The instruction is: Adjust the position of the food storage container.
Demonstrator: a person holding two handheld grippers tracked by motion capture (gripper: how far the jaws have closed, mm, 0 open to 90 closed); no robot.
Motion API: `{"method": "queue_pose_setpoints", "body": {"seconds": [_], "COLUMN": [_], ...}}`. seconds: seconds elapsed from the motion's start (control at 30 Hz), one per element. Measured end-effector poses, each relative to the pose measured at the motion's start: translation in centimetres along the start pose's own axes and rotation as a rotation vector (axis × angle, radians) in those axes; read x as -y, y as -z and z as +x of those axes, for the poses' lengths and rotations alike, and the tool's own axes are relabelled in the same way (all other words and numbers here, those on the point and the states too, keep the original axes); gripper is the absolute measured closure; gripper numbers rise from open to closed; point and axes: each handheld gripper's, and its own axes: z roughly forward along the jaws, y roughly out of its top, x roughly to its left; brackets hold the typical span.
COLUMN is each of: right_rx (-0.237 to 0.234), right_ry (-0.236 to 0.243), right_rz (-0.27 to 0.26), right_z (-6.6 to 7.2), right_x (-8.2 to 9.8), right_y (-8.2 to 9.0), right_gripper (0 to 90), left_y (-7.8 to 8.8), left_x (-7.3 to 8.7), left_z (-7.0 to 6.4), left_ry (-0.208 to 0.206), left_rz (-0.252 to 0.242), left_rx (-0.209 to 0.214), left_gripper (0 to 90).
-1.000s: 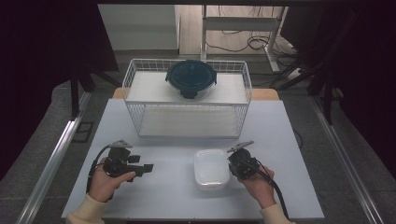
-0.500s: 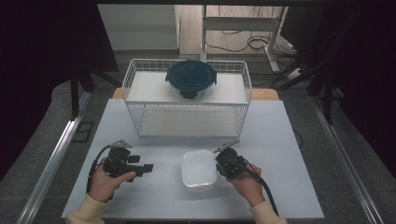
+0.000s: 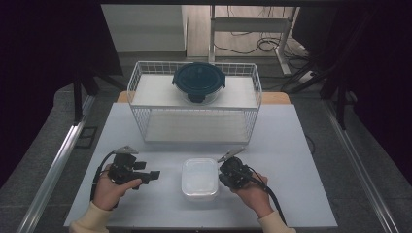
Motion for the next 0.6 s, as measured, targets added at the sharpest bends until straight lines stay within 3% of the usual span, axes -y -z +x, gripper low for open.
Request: {"method": "queue_pose_setpoints", "body": {"seconds": [0.17,0.37,0.43,0.53,0.6], "right_rx": [0.015,0.027,0.018,-0.027,-0.063], "right_ry": [-0.021,-0.072,-0.104,-0.189,-0.229], "right_rz": [-0.028,-0.117,-0.162,-0.243,-0.275], "right_z": [-0.6,-2.0,-2.5,-3.3,-3.6], "right_x": [0.2,0.8,1.3,1.9,2.2], "right_y": [0.9,3.1,3.7,4.4,4.7], "right_gripper": [89.3,87.3,76.1,46.8,40.4], "left_y": [0.2,0.2,0.3,0.3,0.3], "left_x": [0.0,0.0,-0.1,-0.2,-0.3], "left_z": [0.0,-0.1,-0.2,-0.6,-0.9], "left_ry": [0.001,0.002,0.005,0.014,0.016], "left_rz": [-0.008,-0.019,-0.026,-0.045,-0.053], "left_rx": [-0.002,-0.005,-0.006,-0.001,0.003], "left_gripper": [24.7,24.6,24.6,24.4,24.2]}}
